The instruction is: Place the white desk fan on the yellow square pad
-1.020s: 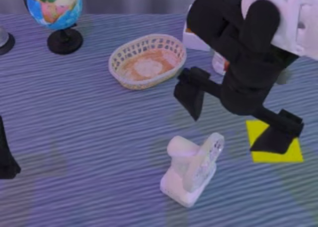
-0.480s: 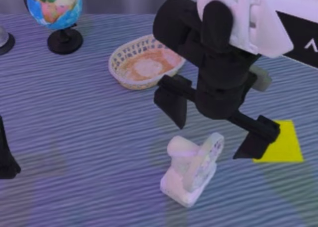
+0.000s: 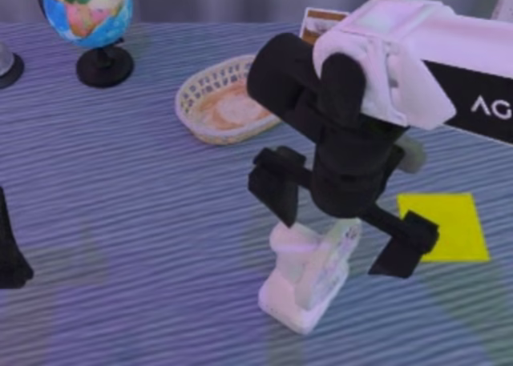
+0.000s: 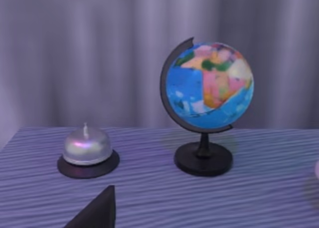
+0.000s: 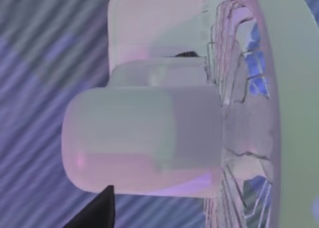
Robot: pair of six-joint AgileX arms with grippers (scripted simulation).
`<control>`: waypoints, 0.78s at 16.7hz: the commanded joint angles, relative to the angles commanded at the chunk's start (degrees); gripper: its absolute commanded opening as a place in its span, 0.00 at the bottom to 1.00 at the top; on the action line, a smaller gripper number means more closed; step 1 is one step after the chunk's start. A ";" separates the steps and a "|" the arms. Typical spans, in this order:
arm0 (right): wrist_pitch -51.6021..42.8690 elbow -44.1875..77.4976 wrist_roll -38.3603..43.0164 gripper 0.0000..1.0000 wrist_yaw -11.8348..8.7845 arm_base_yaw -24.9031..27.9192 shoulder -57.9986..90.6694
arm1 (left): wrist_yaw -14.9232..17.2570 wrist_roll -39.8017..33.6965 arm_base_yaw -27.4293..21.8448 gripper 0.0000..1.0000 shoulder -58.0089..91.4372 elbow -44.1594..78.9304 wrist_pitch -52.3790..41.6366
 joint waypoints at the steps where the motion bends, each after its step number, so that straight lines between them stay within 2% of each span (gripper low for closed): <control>1: 1.29 -1.19 0.06 1.00 0.00 0.05 0.12 | 0.00 0.00 0.00 1.00 0.00 0.00 0.00; 6: 2.16 -2.04 0.10 1.00 0.00 0.09 0.21 | 0.00 0.00 0.00 1.00 0.00 0.00 0.00; 13: 2.16 -2.04 0.10 0.47 0.00 0.09 0.21 | 0.00 0.00 0.00 1.00 0.00 0.00 0.00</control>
